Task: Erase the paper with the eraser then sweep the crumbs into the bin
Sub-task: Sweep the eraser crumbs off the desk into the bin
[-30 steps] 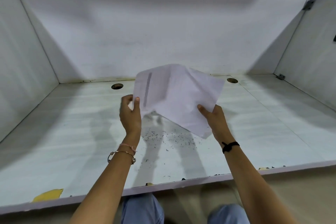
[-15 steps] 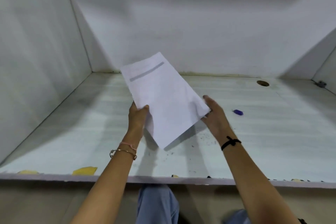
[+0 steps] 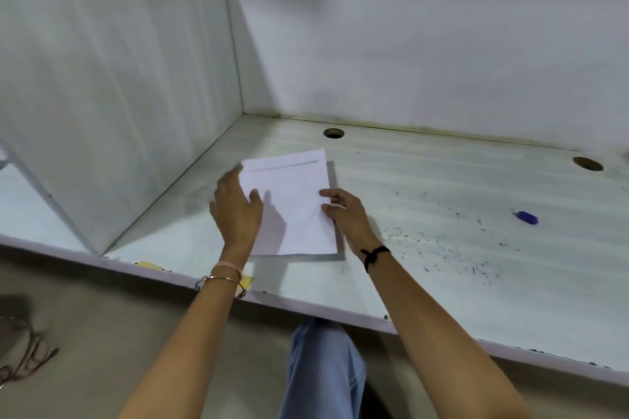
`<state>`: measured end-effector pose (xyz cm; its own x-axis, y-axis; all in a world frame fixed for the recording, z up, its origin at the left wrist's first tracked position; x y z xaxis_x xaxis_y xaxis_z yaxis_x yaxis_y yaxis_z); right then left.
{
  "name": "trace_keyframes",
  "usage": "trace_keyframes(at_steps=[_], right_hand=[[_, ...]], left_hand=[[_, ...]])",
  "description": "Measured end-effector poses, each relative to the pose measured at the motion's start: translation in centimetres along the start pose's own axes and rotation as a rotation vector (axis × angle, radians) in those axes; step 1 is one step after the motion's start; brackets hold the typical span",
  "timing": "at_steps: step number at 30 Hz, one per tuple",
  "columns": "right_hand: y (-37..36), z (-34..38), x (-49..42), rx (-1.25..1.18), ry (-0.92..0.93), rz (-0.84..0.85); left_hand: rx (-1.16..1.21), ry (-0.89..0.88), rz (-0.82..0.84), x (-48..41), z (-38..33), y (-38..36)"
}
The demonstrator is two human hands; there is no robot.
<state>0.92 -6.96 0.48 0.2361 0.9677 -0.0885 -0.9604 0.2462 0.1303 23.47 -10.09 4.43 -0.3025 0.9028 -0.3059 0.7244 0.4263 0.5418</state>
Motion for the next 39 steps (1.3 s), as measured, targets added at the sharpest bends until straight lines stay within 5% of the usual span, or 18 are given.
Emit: trace_keyframes(at_steps=[7, 13, 18, 28, 39], right_hand=[[-5.3, -0.3, 0.4, 0.363, 0.111, 0.071], [-3.4, 0.3, 0.6, 0.580, 0.187, 0.068], [-1.2, 0.7, 1.0, 0.506, 0.151, 0.040], [10.5, 2.6, 5.8, 0.225, 0.141, -0.181], [29.7, 1.5, 21.6, 0.339, 0.057, -0.782]], left_hand=[[-0.434, -0.123, 0.608, 3.8, 3.1, -5.6], [-0.460, -0.146, 0.560, 4.1, 3.7, -5.3], [-0.444, -0.200, 0.452, 4.8, 2.1, -5.6], [0.176, -0.258, 0.582, 11.3, -9.3, -10.2], [0.538, -0.341, 1.043, 28.4, -22.5, -17.4]])
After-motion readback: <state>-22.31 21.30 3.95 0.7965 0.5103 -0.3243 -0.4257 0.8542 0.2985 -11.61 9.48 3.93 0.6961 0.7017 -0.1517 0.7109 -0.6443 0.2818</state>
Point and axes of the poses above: each hand's wrist, its own x-axis away from the middle knuckle, its own y-axis out of the back of the hand, z = x × y, the point moved 7 cm from there along -x, towards the middle knuckle, and after that the axes turned 6 degrees about y, right-handed, at the moved point
